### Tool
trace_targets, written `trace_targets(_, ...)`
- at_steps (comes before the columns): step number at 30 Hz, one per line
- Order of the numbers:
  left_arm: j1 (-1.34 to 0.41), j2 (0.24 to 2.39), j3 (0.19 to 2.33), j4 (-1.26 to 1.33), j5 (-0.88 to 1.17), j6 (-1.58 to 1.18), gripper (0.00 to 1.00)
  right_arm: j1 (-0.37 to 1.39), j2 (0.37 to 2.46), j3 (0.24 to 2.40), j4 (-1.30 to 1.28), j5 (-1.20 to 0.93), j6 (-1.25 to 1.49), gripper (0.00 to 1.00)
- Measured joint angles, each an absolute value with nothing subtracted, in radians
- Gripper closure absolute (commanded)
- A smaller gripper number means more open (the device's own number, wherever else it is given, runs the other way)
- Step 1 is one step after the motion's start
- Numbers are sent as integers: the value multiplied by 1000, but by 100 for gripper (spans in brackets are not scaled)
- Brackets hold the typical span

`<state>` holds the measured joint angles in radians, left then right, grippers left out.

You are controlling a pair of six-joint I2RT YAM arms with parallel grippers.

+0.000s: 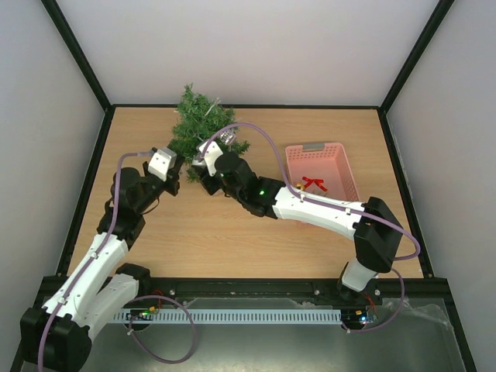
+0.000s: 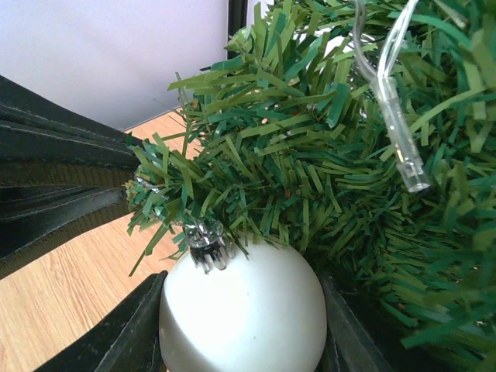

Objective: Decorate the small christmas tree
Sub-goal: Hang the decoration item on the Christmas tree.

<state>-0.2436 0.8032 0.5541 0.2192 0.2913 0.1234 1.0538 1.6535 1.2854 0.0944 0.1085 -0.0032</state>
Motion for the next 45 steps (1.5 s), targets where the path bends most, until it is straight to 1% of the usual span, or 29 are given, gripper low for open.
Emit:
trace_targets(16,-244,791,554,250,324,122,98,1054,1653,1269,84,131,12,56)
trace_targets(17,-244,791,554,250,326,122,98,1054,1653,1269,82,131,12,55)
trace_targets(21,-244,793,554,251,338,120,98,1054,1651,1268,71,126,22,45)
trace_targets(26,-244,792,554,251,345,119,98,1054,1608,1249,43,94,36,37)
trace_targets(34,-244,783,548,249,348,120,98,1054,1507,1231,-8,20,53,25)
trace_targets(40,-244,769,548,248,348,120,98,1054,1449,1209,-44,-44,69,21)
trace_targets(43,-244,764,548,244,348,120,93,1054,1408,1196,-56,-67,83,19)
trace_targets(45,-244,758,548,235,347,122,86,1054,1375,1188,-64,-75,95,17)
